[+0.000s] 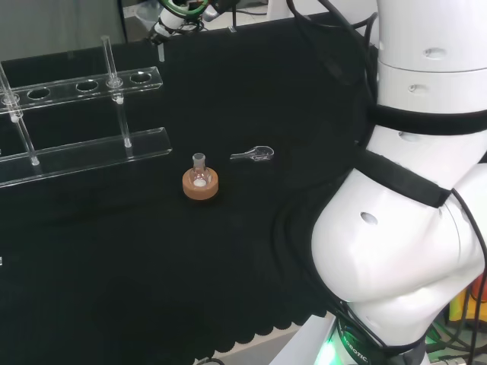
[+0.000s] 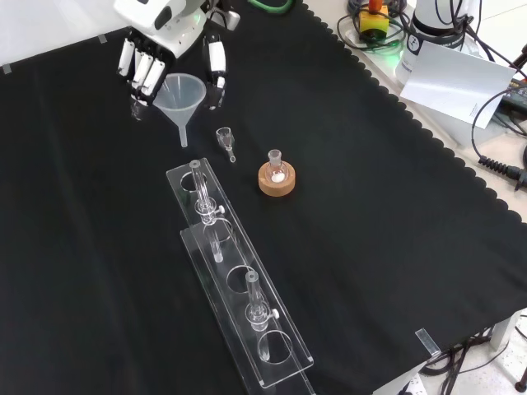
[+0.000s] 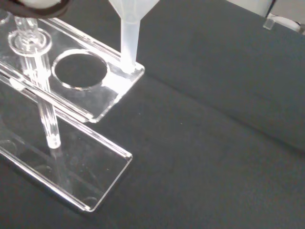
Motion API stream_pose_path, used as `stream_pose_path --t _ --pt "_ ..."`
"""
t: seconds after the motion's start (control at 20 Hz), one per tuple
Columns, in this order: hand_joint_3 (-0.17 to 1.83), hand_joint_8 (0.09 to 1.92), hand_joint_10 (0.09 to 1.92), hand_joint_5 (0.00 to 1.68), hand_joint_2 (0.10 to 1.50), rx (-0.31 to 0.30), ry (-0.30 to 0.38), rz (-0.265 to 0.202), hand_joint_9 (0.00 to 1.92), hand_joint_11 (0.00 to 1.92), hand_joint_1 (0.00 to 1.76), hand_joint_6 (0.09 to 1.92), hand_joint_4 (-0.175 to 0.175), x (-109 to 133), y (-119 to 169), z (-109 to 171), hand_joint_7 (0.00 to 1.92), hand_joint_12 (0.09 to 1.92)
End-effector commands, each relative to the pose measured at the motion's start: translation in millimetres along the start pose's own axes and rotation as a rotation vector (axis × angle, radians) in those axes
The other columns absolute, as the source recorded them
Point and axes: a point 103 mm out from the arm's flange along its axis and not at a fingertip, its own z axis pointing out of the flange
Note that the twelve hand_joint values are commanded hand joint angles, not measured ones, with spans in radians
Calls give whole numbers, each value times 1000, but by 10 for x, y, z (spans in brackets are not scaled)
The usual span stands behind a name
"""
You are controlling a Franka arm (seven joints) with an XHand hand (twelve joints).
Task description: Put the funnel back on the funnel stand.
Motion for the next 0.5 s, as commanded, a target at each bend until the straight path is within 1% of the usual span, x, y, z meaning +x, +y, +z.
stream_pose_path --t 0.05,0.5 --pt "483 707 464 516 725 1 6 -32 1102 724 720 87 -64 145 110 22 725 1166" --pt "485 708 461 518 725 10 7 -50 1103 725 723 87 -64 206 235 79 725 1165"
